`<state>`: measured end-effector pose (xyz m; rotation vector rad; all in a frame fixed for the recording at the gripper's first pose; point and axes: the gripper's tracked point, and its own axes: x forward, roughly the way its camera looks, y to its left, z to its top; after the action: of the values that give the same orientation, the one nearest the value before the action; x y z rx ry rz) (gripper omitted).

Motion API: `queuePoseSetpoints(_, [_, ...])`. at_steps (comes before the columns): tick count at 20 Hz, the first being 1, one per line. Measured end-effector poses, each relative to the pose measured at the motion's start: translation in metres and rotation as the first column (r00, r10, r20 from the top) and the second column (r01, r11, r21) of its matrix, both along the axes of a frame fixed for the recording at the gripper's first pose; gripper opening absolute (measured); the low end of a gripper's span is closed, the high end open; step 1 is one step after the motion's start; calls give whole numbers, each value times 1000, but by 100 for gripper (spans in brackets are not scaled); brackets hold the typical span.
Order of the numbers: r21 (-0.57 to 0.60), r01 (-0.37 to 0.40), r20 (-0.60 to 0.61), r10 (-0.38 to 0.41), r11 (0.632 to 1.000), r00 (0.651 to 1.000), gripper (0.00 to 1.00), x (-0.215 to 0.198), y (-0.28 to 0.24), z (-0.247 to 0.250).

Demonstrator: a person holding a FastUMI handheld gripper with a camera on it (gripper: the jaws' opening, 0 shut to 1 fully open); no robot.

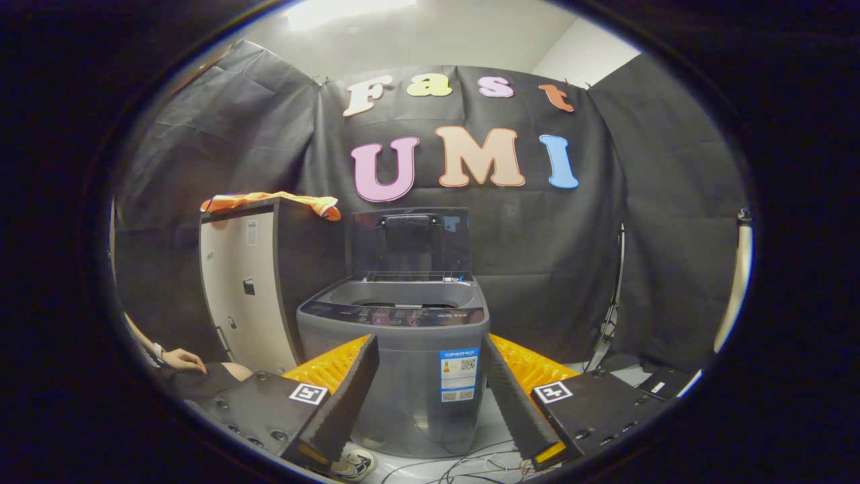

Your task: Put the clothes into the washing machine and then close the washing machine lid.

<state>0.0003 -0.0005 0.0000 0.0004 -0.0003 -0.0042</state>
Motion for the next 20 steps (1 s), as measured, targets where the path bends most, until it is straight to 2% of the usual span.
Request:
queuePoseSetpoints(8, [7, 16, -4, -16, 1000, 1000, 95, 2, -3, -1])
queuePoseSetpoints(12, [88, -6, 18, 5, 996, 1000, 96, 20, 17, 15])
queuePoseSetpoints(16, [154, -90, 90, 76, 984, 993, 96, 74, 63, 81])
queuePoseSetpoints(20, [158, -256, 108, 241, 954, 964, 97, 138, 139, 143])
